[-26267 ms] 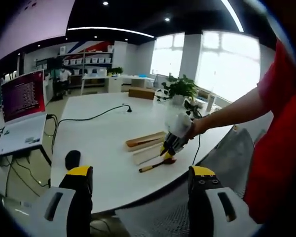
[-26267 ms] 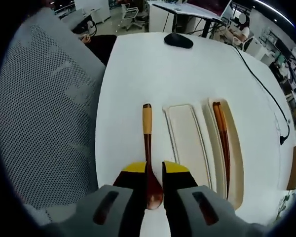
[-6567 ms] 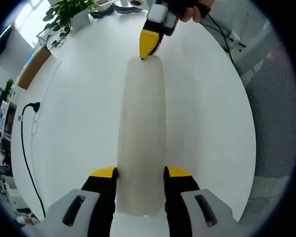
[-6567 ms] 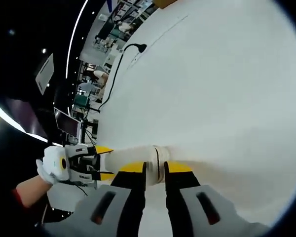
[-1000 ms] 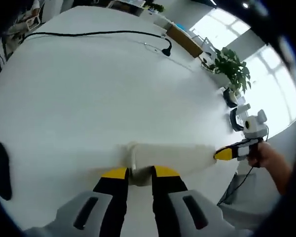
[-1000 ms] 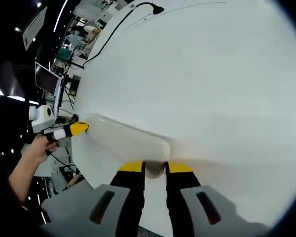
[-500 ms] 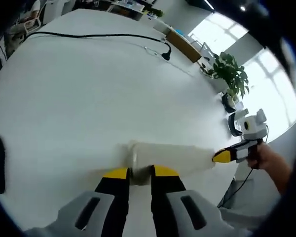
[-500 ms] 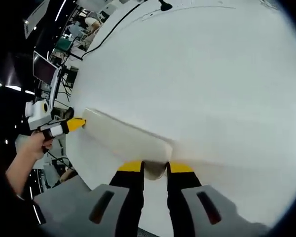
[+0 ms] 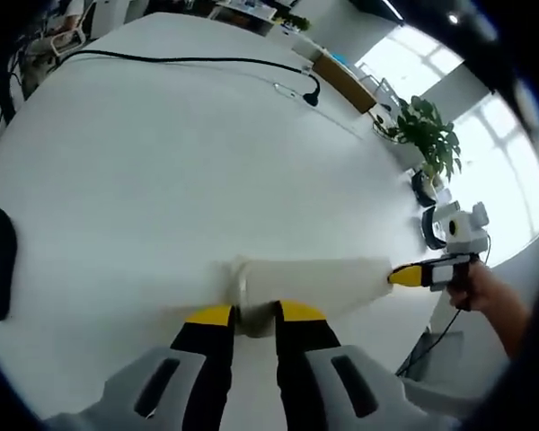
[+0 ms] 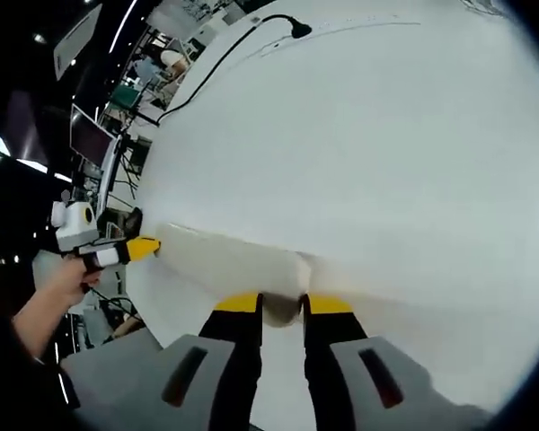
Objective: Arrange the utensils inside the cutlery case until each visible utensil rests in its matching compartment.
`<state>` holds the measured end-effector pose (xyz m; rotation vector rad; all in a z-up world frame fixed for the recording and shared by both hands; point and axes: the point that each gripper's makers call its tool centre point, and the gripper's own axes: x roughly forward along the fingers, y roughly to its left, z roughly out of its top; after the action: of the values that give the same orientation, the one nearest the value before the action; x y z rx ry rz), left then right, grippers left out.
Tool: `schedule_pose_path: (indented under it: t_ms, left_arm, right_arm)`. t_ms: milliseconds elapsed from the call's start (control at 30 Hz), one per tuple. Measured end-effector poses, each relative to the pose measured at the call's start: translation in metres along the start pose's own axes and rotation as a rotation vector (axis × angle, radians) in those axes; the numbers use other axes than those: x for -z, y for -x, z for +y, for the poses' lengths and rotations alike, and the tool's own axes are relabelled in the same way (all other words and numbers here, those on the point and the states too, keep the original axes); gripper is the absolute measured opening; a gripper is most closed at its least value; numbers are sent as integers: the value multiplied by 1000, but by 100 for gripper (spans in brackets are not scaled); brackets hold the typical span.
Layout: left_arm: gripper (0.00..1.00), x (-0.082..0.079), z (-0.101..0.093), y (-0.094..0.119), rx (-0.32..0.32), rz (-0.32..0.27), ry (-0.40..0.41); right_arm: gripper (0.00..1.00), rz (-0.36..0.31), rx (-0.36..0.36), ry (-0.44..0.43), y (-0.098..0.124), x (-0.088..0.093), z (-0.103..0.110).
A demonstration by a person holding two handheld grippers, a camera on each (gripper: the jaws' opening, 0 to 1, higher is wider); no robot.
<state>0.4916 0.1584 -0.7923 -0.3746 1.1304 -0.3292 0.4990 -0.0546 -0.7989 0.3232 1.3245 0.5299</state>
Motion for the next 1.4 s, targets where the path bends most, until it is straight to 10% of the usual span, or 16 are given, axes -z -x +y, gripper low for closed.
schedule_pose_path:
  t_ms: [533,767,933,1033,1100,1400]
  left_arm:
    - [18,-14,11,4,-28,-112,-111]
    - [55,-45,-1,33,19,-298,-137]
    - [54,-43,-21,79,24,-363,-243]
    - [66,-53,-46,124,82,-513,-362]
    - [61,-60,-55,151,49,-624,-452]
    - [76,-28,-101,231,111,-746,-555]
  right_arm:
    - [17,-177,-23,-32,2,-7,2]
    - [28,-272,-16,68,29,-11,7]
    - [41,-480,7,410,74,-22,36]
    - [44,-560,8,557,105,-19,59]
    - [45,-610,-4,615,121,-16,74]
    - [46,-729,-1,757,187,22,120]
